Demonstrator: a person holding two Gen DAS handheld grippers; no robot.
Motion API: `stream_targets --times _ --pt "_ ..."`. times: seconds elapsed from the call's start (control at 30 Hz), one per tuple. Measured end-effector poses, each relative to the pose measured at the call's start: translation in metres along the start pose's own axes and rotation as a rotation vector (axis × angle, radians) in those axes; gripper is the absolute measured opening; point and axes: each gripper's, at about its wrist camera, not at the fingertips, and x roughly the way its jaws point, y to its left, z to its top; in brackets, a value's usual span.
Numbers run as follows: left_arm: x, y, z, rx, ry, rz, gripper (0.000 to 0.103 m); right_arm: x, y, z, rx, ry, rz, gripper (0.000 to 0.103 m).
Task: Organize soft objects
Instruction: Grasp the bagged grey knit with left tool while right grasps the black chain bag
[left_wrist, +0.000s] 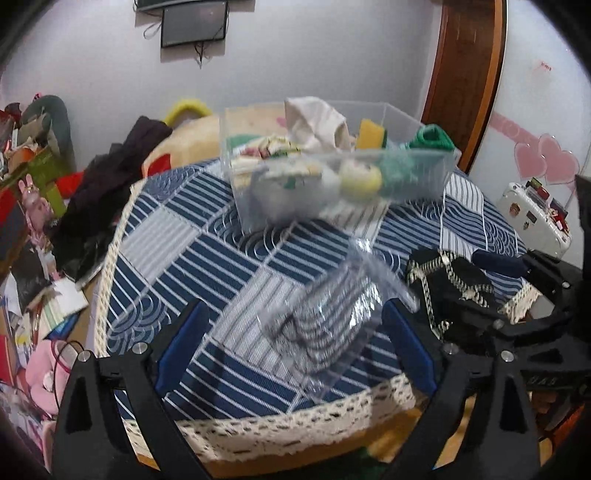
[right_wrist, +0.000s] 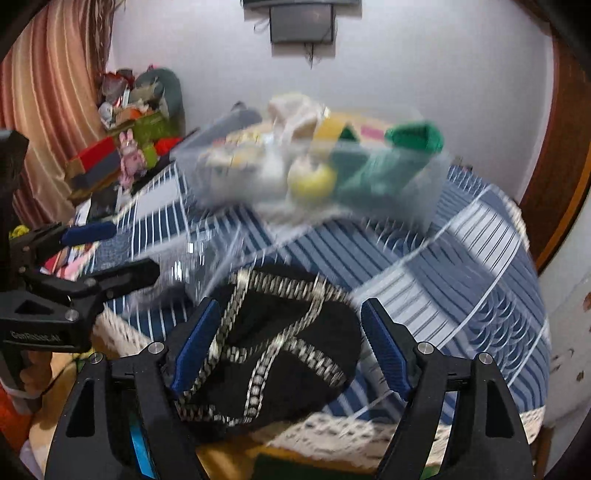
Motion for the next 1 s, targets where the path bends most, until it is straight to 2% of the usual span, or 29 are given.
stream_targets --times 0.17,0.23,0.27,0.33,0.37,0.47,0.57,0.63,0.8,0.93,1.0 --pt "0.008 -0.003 -0.005 0.011 0.031 -0.001 0.096 0.013 0.004 -0.019 -0.043 0.049 -0.025 0.074" --pt "0.012 -0.004 -0.006 0.01 0.04 -0.008 0.096 0.013 0.001 -0.02 -0.032 0.047 -0.016 0.061" --pt "0.015 -0.004 -0.006 0.008 0.047 -0.012 0.096 0.014 -0.001 -0.021 -0.03 0.045 -0.026 0.048" --pt "0.022 -0.006 -0.006 0.008 0.064 -0.017 0.096 0.014 -0.006 -0.021 -0.023 0.04 -0.044 0.041" --pt "0.026 -0.007 -0.006 0.008 0.071 -0.015 0.096 0.012 -0.008 -0.022 -0.016 0.036 -0.037 0.033" --pt "0.035 -0.012 -0.005 0.016 0.079 -0.004 0.095 0.008 -0.013 -0.023 -0.001 0.021 -0.038 0.024" --pt "0.039 -0.018 -0.004 0.038 0.078 0.004 0.076 0.001 -0.015 -0.022 0.011 0.0 -0.032 0.019" --pt "0.041 -0.019 -0.004 0.041 0.081 0.0 0.072 -0.002 -0.017 -0.019 0.018 -0.013 -0.033 0.018" --pt "0.038 -0.018 -0.003 0.034 0.066 -0.036 0.05 -0.011 -0.022 -0.009 0.04 -0.057 -0.065 0.017" --pt "0.033 -0.013 -0.001 0.009 0.054 -0.072 0.04 -0.021 -0.027 0.001 0.065 -0.106 -0.082 0.017" --pt "0.028 -0.011 0.001 0.003 0.037 -0.065 0.037 -0.025 -0.029 0.007 0.071 -0.126 -0.08 0.017"
